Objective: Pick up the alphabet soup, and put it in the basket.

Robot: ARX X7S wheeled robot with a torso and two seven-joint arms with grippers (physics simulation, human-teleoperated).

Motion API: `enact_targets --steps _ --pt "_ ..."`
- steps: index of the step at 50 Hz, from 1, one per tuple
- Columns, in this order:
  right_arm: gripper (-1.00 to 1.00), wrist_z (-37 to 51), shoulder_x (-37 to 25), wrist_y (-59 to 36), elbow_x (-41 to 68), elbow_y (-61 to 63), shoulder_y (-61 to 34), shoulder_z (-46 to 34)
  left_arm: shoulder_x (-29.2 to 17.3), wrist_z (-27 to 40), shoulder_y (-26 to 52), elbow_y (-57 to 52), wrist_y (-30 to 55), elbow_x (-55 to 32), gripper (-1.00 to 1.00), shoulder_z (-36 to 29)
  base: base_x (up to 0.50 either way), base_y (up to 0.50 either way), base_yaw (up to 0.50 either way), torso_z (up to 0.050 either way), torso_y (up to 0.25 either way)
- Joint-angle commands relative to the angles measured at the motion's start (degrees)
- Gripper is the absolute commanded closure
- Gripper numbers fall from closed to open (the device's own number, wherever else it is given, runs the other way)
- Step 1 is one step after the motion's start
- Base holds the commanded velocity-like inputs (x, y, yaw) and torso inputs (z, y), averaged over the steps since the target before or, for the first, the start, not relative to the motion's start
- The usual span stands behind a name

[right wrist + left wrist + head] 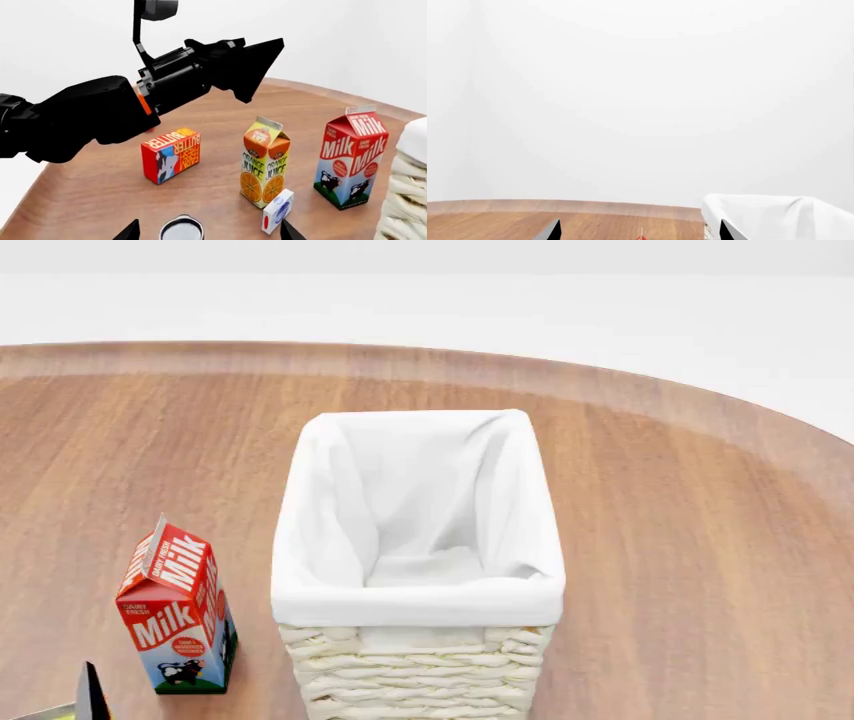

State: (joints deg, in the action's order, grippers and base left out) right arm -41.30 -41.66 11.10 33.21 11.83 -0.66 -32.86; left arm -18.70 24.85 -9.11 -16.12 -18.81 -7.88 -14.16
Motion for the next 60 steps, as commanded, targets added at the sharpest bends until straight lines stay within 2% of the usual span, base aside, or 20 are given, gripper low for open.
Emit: enact_targets --steps 1,60 --pt "-1.0 0.2 0.21 -0.56 -2.01 -1.11 0.22 -1.11 -0.14 0.23 -0.04 -0.1 -0.04 0.08 -1.0 -0.2 0.0 0.0 0.0 0.0 0.0" --pt "-1.0 5.39 -1.56 -4.68 -10.06 -0.48 2.72 -4.29 -0.92 0.96 0.37 0.93 -1.06 0.0 -1.0 -0.84 0.0 0.0 0.0 0.0 0.0"
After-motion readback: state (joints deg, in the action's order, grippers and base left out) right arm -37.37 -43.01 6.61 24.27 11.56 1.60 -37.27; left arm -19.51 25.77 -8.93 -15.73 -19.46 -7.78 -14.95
